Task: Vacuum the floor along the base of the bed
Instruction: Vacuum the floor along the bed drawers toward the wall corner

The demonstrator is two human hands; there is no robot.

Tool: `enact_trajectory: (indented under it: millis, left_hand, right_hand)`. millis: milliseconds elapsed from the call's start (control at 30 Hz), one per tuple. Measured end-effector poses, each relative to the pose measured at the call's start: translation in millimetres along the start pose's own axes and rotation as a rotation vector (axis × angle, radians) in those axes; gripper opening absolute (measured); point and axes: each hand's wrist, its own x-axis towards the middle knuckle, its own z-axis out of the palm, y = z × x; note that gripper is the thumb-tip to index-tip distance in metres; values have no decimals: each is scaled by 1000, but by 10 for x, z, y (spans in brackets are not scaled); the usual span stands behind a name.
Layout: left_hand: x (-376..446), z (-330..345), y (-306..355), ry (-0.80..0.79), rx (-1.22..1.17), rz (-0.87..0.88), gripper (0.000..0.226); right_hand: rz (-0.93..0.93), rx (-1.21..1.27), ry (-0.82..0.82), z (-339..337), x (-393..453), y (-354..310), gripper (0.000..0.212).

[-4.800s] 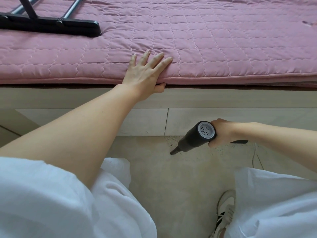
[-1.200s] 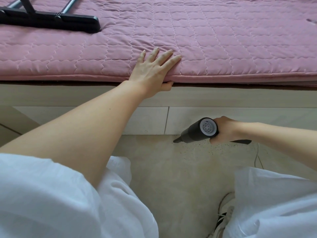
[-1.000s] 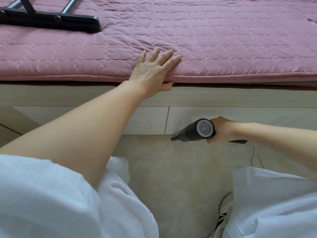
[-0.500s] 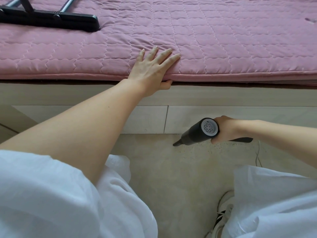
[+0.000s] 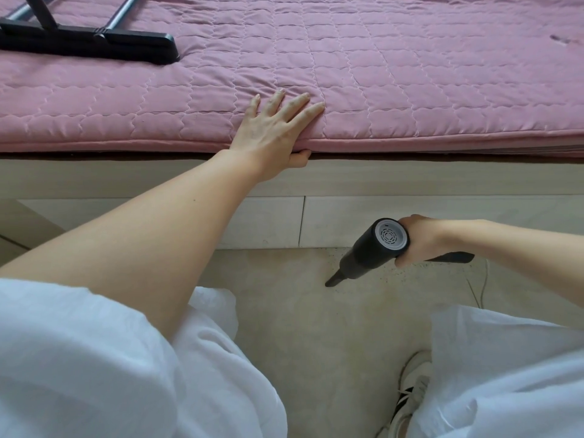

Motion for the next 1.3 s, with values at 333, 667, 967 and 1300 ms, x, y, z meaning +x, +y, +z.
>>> enact_trajectory:
  millis: [333,667,967,1300]
  left_hand:
    - [-4,-6,6,-2,-5,-2,79]
    - [-63,-30,-8,11,1,16,75]
    - [-9,-68,113,6,-28,-23,75]
    - [213,-62,520,-6,-35,47,74]
  right_hand:
    - [5,-4,24,34,42,-15,25]
    - [-15,-55,9,44,26,-30,27]
    - [-33,-85,-22,-81,62,36,26]
    - [-43,-83,-79,-113,41,299,28]
